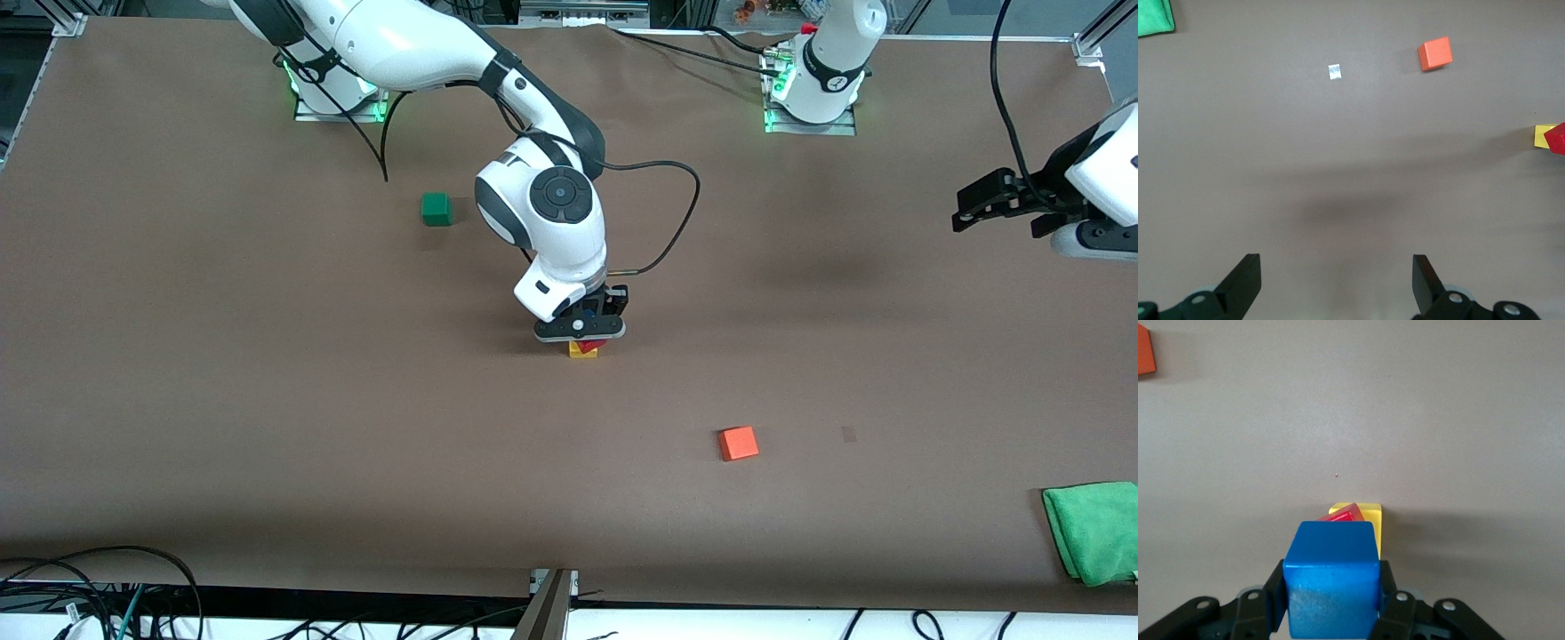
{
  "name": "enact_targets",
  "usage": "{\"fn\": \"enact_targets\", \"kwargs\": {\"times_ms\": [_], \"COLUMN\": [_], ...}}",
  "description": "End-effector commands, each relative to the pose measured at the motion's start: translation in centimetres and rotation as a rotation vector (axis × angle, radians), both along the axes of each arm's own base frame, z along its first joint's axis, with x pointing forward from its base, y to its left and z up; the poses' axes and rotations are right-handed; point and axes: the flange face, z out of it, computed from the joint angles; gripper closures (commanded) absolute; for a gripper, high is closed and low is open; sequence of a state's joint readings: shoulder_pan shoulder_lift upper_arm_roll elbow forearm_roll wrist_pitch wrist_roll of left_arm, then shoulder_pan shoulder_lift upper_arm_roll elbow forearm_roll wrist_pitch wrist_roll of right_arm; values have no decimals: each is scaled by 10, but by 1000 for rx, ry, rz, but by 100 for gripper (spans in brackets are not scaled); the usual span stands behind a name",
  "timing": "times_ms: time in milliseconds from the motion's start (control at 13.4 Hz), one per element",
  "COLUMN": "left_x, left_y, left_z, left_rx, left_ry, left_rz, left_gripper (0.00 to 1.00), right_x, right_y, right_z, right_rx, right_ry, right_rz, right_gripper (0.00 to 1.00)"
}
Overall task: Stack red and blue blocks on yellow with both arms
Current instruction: 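Lower the blue cube onto the red cube and open the right gripper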
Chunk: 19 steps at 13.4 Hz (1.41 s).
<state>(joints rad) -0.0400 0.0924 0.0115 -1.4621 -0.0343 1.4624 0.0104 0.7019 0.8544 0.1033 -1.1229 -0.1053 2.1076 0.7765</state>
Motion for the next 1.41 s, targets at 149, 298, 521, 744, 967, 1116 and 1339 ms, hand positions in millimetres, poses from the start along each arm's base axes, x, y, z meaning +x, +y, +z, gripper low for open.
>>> {"fn": "enact_targets", "kwargs": {"times_ms": [149,298,521,744,967,1116,1339], "left_x": [4,3,2,2,2,2,2], "left_y": [-6,-6,-7,-8,-13,-15,-15], "left_z": [1,2,1,1,0,-1,-1], "left_rx": [-16,-17,-16,-16,-15,-14,-14], "left_ry": [11,11,22,22,24,27,27], "left_rz": [-13,-16,-15,-12,-15,-12,-9], "left_gripper": [0,0,0,0,0,0,0], "right_x": [4,4,5,4,4,4,4], "right_y": [4,4,5,5,5,5,5], "right_z": [3,3,4,4,3,3,2], "right_rx": [-9,-8,2,3,1,-2,-2], "right_ry": [-31,-30,-37,-37,-34,-32,-30], "right_rz": [-6,-5,-8,-7,-7,-6,-6], "right_gripper": [87,83,67,67,67,67,67]}}
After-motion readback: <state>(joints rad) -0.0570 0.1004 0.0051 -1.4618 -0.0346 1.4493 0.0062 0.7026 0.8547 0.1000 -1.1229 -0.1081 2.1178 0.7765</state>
